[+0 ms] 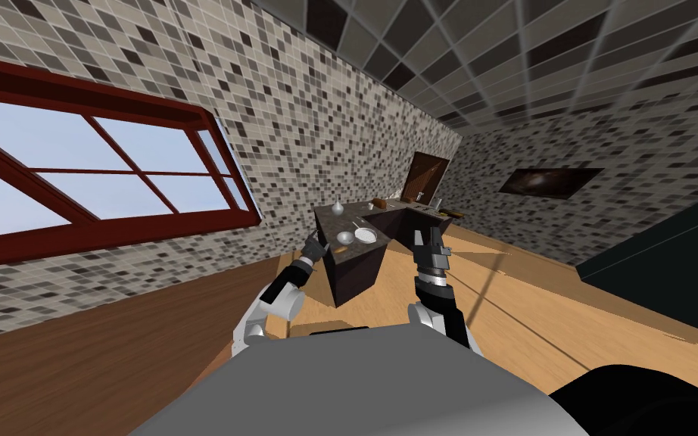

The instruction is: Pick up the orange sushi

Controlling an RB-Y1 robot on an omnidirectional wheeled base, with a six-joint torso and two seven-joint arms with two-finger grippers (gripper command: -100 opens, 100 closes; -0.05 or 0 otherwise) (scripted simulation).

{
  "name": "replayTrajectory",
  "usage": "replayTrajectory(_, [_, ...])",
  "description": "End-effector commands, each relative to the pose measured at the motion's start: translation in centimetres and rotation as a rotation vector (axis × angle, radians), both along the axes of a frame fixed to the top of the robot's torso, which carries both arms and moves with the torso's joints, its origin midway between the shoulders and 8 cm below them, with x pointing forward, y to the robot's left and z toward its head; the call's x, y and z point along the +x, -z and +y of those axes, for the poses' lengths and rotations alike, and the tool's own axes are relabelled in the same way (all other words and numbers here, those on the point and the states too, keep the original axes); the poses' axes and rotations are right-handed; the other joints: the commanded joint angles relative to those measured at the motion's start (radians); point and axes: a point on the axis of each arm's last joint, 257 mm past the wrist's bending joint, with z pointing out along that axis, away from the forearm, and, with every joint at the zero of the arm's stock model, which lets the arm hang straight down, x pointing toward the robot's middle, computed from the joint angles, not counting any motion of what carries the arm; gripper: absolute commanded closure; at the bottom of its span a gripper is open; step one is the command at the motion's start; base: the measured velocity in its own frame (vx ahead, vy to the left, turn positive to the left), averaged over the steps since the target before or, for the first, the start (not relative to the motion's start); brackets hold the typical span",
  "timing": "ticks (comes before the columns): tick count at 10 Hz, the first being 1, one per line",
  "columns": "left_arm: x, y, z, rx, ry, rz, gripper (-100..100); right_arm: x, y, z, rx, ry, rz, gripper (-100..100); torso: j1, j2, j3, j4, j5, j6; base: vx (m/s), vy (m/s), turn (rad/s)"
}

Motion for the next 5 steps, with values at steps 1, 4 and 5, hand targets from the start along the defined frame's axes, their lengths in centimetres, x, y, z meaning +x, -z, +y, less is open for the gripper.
replayTrajectory(1, [0.2,0.8,-0.7,-0.012,0.017,0.046,-100,0.0,0.0,0.0,0.000,0.000,0.000,0,0.000,0.000,0.000,0.000,0.000,0.000,0.015,0.026,-0.019])
replayTrajectory(4, [0.4,2.2,-1.9,-0.033,0.048,0.122,-100,0.0,0.0,0.0,0.000,0.000,0.000,0,0.000,-0.001,0.000,0.000,0.000,0.000,0.020,0.028,-0.015])
replayTrajectory(5, [0.6,2.8,-2.9,-0.060,0.076,0.166,-100,0.0,0.0,0.0,0.000,0.000,0.000,0,0.000,0.000,0.000,0.000,0.000,0.000,0.014,0.021,-0.029])
